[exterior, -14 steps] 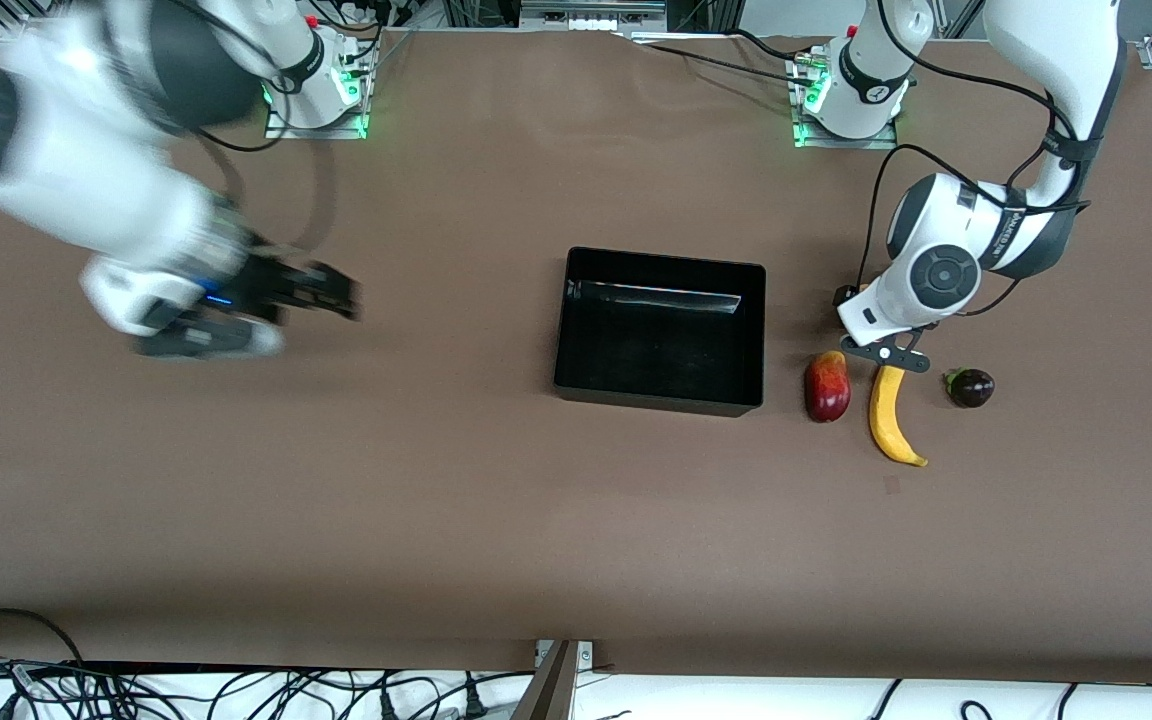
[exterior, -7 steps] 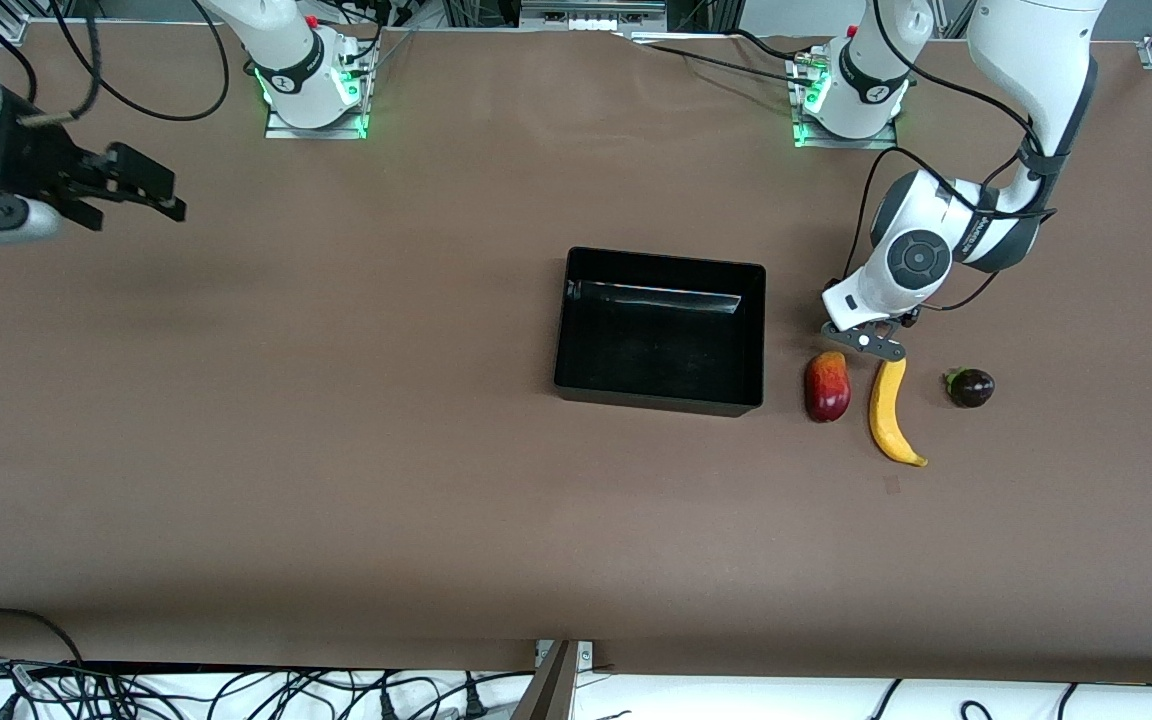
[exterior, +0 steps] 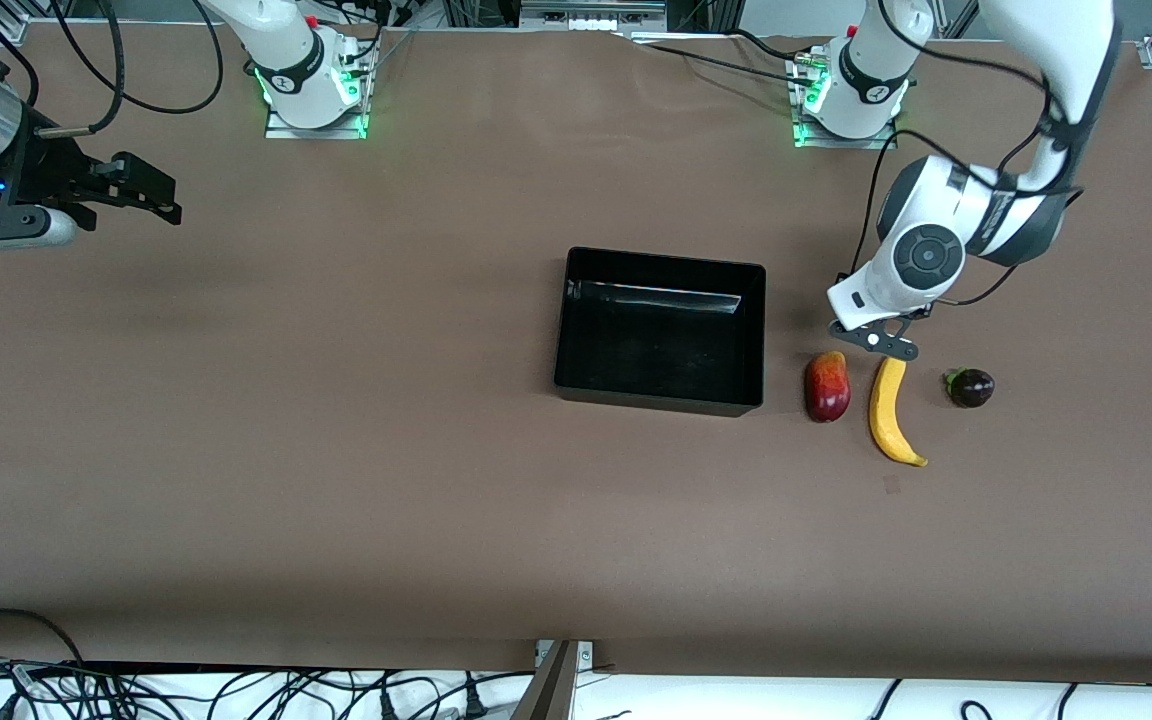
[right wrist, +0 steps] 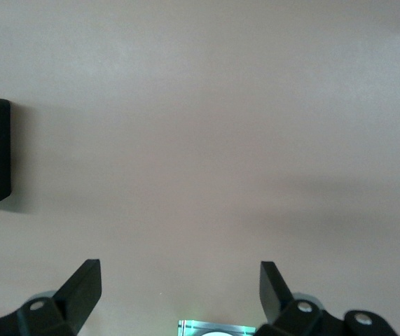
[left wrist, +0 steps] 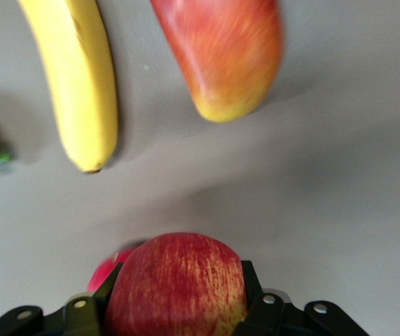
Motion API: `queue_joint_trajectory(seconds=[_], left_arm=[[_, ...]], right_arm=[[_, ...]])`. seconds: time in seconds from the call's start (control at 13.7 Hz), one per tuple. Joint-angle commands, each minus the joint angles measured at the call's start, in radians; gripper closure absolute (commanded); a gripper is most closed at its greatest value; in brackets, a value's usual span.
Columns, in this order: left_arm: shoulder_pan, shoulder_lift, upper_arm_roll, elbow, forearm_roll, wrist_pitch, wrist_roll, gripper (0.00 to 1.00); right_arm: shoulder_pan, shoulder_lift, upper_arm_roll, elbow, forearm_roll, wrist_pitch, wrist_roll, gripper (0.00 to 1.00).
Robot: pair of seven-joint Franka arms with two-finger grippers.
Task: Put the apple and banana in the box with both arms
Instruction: 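Grasp the red apple with the left gripper, then carry the apple over the box and open the left gripper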
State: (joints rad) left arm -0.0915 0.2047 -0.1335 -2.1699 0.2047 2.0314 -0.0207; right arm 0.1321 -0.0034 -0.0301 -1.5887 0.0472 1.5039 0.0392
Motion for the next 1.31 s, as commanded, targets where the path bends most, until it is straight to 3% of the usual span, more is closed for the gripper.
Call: queue_joint_trajectory(seconds=[0.0,0.22,0.44,0.66,0.73,0.8,1.02,1.24], left_arm=[[-0.008,0.056,-0.093,0.275,-0.121,-0.254,-0.098,0.87],[-0.011,0.191,-0.205,0.367,-0.176,-0.197,-0.341,0.87],[-0.092,0.323,-0.215,0.355,-0.156,-0.001,-0.492,0.86],[-0.168,0.41,-0.218,0.355,0.022,0.038,-0.641,0.84],[-0.174,0.421,-0.218,0.355,0.033,0.036,-0.671,0.78],[-0.172,0.421,-0.219,0.355,0.032,0.035,-0.689,0.04],[-0.162,0.395,-0.222,0.367,0.021,0.018,-0.717,0.0],[-0.113,0.291,-0.224,0.418,-0.007,-0.133,-0.697,0.0]], right_arm=[[-0.023,-0.035,0.021,-0.02,-0.018,0.012,-0.016,0.0],[-0.019,-0.023,0.024,0.013,-0.042,0.01,-0.012,0.0],[-0.016,-0.023,0.027,0.044,-0.056,0.016,-0.01,0.0],[-0.017,0.014,0.025,0.042,-0.066,0.018,-0.015,0.0],[-0.008,0.032,0.027,0.042,-0.055,0.01,-0.004,0.0],[0.03,0.039,0.027,0.045,-0.061,0.022,-0.004,0.0],[0.063,0.048,0.016,0.065,-0.076,0.024,0.002,0.0],[0.052,0.048,0.007,0.065,-0.07,0.024,0.004,0.0]])
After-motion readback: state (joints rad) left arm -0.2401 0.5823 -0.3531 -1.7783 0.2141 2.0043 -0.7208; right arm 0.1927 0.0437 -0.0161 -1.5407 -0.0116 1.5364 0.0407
